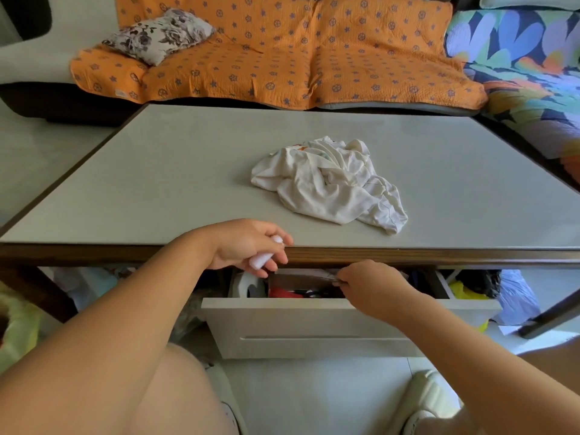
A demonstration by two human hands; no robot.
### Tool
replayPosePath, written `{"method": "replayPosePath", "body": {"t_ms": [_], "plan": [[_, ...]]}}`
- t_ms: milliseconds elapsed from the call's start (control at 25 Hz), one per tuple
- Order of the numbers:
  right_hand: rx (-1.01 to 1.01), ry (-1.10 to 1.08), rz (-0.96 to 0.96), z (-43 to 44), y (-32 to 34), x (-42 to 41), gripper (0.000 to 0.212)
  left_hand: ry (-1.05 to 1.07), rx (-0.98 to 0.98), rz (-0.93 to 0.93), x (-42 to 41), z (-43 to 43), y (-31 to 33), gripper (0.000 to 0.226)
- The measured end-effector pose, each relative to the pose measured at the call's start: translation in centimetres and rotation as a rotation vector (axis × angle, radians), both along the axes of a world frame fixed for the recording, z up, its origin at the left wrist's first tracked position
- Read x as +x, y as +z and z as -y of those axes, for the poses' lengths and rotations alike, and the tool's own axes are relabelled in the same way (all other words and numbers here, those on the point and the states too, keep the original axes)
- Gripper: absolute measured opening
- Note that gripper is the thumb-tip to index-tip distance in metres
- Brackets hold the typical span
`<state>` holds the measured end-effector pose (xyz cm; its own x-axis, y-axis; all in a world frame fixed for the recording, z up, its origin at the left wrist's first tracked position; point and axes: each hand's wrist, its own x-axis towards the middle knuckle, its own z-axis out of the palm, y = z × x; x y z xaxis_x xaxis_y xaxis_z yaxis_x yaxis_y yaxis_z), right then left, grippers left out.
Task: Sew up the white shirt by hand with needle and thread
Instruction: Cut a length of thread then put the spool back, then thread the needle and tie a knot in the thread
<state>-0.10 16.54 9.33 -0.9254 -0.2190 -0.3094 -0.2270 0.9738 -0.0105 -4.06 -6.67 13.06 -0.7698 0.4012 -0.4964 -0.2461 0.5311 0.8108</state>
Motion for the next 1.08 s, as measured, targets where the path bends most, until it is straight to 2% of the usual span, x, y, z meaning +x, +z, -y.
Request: {"method": "replayPosePath", "body": {"t_ms": [120, 280, 440, 600, 680, 760, 840, 920, 1080], "plan": [[0.119, 0.043, 0.129, 0.6, -3.6, -2.0, 0.023, -0.211, -0.192, 0.036, 0.3, -0.7, -1.0, 0.026], [0.115, 0.004, 0.187, 1.5, -6.9, -3.4, 0.025, -0.296, -0.28, 0.016, 0.6, -3.0, -3.3, 0.03], [0.012, 0.001, 0.224, 0.6, -6.9, -3.4, 0.029, -0.373, -0.392, -0.149, 0.7, -5.0, -5.5, 0.041], [-0.201, -0.079, 0.114, -2.3, -3.2, -2.0, 0.033, -0.533, -0.482, -0.149, 0.2, -5.3, -4.9, 0.044], [-0.305, -0.076, 0.143, -3.3, -0.9, -1.2, 0.034, -0.432, -0.348, -0.107, -0.2, -5.0, -3.9, 0.037], [-0.278, 0.001, 0.268, -3.7, 0.7, -0.1, 0.068, -0.245, -0.163, -0.095, -0.7, -4.8, -2.8, 0.03], [-0.088, 0.121, 0.314, -3.4, 0.4, 1.3, 0.105, -0.083, -0.05, -0.166, -1.3, -4.8, -1.9, 0.025], [0.031, 0.228, 0.144, -2.9, -1.8, 2.4, 0.117, 0.022, 0.006, -0.248, -1.7, -5.0, -1.3, 0.021], [0.03, 0.294, -0.247, -2.7, -4.6, 2.7, 0.121, 0.115, 0.04, -0.338, -2.4, -5.6, -1.1, 0.02]]}}
